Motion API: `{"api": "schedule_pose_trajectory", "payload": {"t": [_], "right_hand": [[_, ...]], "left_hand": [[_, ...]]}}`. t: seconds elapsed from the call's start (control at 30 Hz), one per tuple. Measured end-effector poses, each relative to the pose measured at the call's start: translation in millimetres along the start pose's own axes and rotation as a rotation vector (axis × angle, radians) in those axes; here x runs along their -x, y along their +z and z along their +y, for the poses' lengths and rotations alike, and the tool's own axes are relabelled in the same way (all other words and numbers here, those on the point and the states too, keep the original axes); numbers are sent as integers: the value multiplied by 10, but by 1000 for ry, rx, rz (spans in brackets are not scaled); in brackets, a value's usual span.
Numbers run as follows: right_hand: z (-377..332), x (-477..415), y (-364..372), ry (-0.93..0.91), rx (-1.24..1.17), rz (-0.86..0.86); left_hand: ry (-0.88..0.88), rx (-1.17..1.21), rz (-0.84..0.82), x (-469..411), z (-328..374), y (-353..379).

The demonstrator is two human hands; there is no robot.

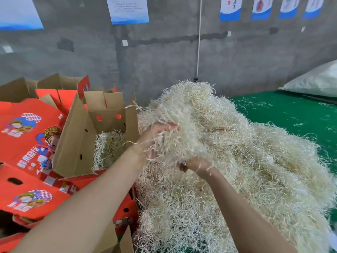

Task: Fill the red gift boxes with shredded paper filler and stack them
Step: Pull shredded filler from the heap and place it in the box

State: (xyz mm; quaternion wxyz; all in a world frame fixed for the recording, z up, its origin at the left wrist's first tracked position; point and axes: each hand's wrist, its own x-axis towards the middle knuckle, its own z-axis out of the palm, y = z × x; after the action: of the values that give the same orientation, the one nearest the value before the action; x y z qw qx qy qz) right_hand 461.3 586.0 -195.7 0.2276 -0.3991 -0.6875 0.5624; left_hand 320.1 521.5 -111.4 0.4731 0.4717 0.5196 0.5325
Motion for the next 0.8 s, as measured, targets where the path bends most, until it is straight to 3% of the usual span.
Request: {"api": "schedule_pose_trajectory", "payload": {"t": [0.1, 0.23, 0.33, 0.37, 0.43, 0.57, 0.63, 0.7, 0.8], "right_hand": [[118, -19, -105, 2, 11, 153], [-121, -105, -163, -175, -29, 316], [-108, -155, -167, -319, 164, 348], [-23, -163, -184, -336, 277, 316], [203, -192, -226, -227, 409, 236], [542, -272, -319, -30, 604, 287], [691, -263, -367, 123, 730, 255], [717, -258, -387, 191, 743, 217], [305, -187, -334, 77, 782, 253]], "left_hand": [[-153, -595, -85, -45, -112, 64], [-226, -863, -158, -103, -208, 196], [-155, -1047, 13, -145, -243, 171], [-69, -1014, 99, -146, -218, 179], [53, -719, 233, -143, -105, 186], [83, 5, 428, -2, 309, 83], [94, 255, 419, 95, 495, -46], [129, 358, 358, 198, 611, -212], [159, 274, 266, 462, 642, -416]]}}
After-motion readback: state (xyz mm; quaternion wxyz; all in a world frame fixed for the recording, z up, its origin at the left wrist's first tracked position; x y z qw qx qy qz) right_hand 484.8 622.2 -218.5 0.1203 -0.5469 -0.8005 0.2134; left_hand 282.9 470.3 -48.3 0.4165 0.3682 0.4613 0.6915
